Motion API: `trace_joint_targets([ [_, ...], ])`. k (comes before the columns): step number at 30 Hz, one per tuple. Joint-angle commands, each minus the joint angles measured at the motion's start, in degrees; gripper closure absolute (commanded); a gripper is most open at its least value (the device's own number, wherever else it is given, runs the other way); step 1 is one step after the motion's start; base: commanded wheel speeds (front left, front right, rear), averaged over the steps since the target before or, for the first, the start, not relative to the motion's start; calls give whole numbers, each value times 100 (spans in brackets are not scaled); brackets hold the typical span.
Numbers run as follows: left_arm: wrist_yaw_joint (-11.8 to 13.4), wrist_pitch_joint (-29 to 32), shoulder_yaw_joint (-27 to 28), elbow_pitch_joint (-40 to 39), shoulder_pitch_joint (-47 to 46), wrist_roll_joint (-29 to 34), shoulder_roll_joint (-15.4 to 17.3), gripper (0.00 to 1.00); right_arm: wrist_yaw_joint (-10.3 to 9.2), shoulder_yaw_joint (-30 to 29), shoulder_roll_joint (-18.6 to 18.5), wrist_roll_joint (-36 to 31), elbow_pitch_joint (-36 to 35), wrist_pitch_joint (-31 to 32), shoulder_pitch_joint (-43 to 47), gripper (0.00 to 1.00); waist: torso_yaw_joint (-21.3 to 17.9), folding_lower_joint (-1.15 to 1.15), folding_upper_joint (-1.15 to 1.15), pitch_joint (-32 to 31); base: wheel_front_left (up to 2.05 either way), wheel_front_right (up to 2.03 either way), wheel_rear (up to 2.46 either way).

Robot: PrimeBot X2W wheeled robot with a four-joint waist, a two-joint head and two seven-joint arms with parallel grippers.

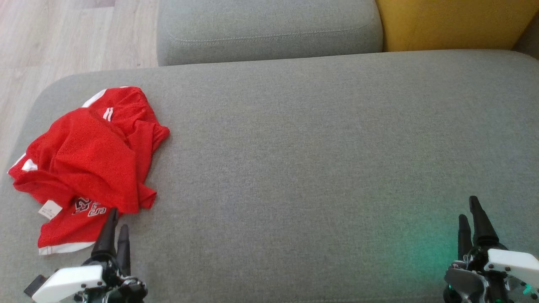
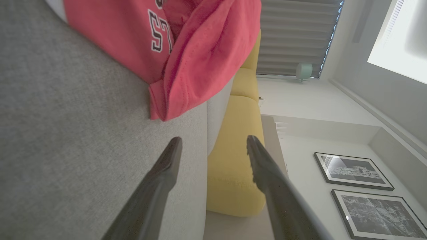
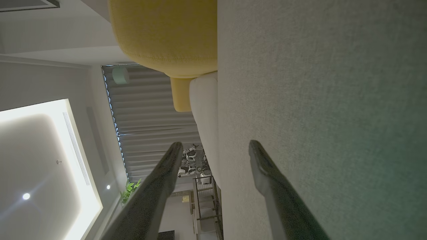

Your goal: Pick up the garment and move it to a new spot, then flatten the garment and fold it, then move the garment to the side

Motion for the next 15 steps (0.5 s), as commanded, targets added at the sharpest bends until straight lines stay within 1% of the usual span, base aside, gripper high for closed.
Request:
trace_joint_targets([
  [1, -23, -47, -9, -204, -282, 32, 57, 0, 0, 40, -22, -51, -213, -40, -235, 0, -1, 0, 0, 0, 0, 0, 0],
  [8, -25, -165, 27, -239, -282, 146, 61, 0, 0, 88, -24, -225, -250, -159, -237, 0, -2, 0, 0, -1, 0, 0, 0],
  [15, -28, -282, 94, -290, -289, 341, 65, 0, -1, 121, -26, -601, -316, -277, -250, 0, -4, 0, 0, -5, 0, 0, 0],
])
